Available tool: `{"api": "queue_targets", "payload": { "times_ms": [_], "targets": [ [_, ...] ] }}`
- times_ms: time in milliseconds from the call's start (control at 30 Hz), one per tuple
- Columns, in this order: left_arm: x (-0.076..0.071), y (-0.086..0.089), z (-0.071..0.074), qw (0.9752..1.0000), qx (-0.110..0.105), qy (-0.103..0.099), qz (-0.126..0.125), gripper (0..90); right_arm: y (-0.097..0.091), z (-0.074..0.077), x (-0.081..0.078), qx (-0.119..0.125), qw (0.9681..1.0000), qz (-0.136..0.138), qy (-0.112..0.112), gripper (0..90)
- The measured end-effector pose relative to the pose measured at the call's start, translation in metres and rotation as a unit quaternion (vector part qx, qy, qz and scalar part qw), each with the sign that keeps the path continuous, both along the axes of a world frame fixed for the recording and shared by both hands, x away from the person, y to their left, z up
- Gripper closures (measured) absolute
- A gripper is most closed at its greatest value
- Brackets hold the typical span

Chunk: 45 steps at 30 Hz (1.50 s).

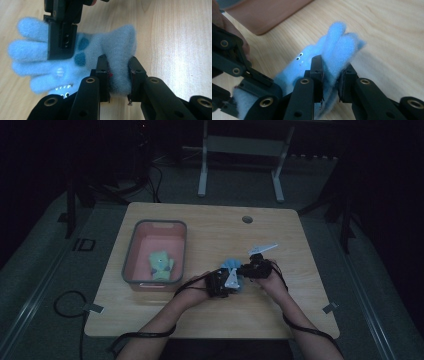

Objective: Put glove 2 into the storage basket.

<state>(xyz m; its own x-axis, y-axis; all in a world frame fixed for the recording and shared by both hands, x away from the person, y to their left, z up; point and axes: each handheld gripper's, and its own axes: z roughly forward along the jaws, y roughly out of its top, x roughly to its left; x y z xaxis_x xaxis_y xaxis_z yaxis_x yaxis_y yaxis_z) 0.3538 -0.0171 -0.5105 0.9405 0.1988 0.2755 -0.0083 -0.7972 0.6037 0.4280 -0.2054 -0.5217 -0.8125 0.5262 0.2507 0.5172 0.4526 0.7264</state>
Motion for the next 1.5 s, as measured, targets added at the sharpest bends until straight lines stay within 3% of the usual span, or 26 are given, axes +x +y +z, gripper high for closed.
{"api": "queue_targets", "payload": {
  "times_ms": [167, 600, 1200, 1500],
  "targets": [
    [-0.001, 0.011, 0.017, 0.9999, 0.005, -0.013, 0.006, 75.1, 0.008, 0.015, 0.002, 0.021, 0.9998, 0.003, -0.005, 77.3],
    [-0.001, 0.035, 0.05, 0.999, 0.005, -0.035, 0.026, 75.2, 0.035, 0.055, 0.008, 0.029, 0.999, 0.014, -0.032, 77.4],
    [-0.005, 0.073, 0.071, 0.997, 0.01, -0.054, 0.055, 75.1, 0.078, 0.08, 0.014, 0.039, 0.9973, 0.039, -0.047, 77.4],
    [-0.01, 0.093, 0.075, 0.9957, 0.016, -0.056, 0.072, 75.2, 0.102, 0.084, 0.014, 0.04, 0.9964, 0.051, -0.054, 77.5]
  ]
}}
